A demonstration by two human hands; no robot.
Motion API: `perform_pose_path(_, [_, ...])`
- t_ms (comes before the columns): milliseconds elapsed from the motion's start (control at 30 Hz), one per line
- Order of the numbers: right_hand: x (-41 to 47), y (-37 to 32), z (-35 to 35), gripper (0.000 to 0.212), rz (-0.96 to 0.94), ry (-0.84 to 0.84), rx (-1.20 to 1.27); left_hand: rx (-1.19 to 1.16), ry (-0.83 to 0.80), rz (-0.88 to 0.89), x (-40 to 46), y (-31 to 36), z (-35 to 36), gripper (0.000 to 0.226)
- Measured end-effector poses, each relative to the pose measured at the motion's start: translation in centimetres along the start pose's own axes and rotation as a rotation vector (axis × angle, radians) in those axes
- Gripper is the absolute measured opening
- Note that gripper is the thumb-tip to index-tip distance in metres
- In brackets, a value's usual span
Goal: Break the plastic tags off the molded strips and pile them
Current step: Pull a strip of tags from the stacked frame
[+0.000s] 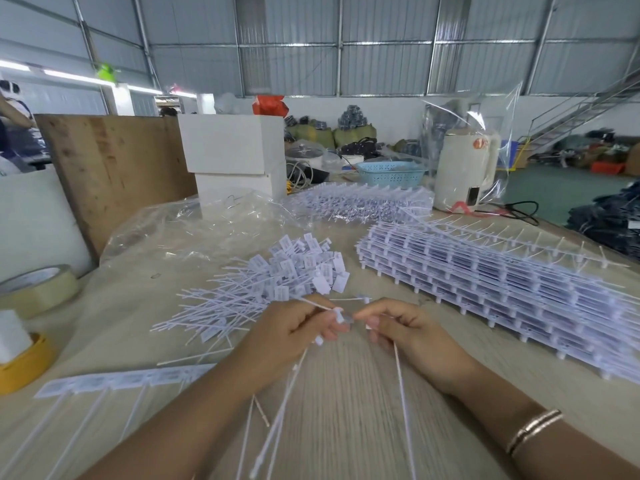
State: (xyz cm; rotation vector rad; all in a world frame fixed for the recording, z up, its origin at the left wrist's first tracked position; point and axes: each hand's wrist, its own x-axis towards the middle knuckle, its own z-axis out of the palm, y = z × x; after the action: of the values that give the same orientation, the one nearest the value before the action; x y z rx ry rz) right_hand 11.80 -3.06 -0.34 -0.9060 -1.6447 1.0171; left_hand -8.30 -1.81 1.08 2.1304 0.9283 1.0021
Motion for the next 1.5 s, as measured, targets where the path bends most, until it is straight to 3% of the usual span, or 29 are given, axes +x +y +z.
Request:
perform_pose_path(300, [0.5,1.3,0.1,0.02,0.016,-0.068,-0.533,0.49,-0.004,0.033,-0.4,-0.8,0.3,0.017])
perform_pose_path(467, [0.6,1.0,0.7,0.015,-0.123,0.068,-0.711,0.501,0.011,0.026,-0.3,0.2,1.1,0.054])
perform_pose_path(533, [0.4,1.0,1.3,0.022,-0.136,0.084,-0.691,0.513,0.031,0.047,-0.4,0.4,1.4,0.061])
perform_pose_path(667, [0.1,0.5,2.4,0.027,-0.07,-0.018,-0.512,0.568,0.007,0.1,-0.6,0.8,1.6,0.052])
perform_pose_path(800, [0.3,0.0,1.6,0.025,0.018,0.082,-0.287,0.636,-0.043,0.063,-0.9,0.8,1.0,0.025])
perform_pose_path(900, [0.4,0.2,1.4,0.029,0.061,0.136,-0.202,0.692,-0.077,0.038,-1.0,0.9,0.5,0.023])
perform_pose_path(1067, [0.5,0.3,1.5,0.029,0.058,0.125,-0.193,0.763,-0.069,0.042,-0.8,0.9,0.8,0.019])
perform_pose_path(1267, [0.4,0.3,1.6,0.01,0.085,0.077,-0.203,0.784,-0.022,0.02,-0.5,0.1,0.8,0.024])
perform_pose_path(1500, [0.4,0.6,1.4,0.007,-0.034,0.101,-0.275,0.57,-0.069,-0.027,-0.3,-0.4,0.6,0.021])
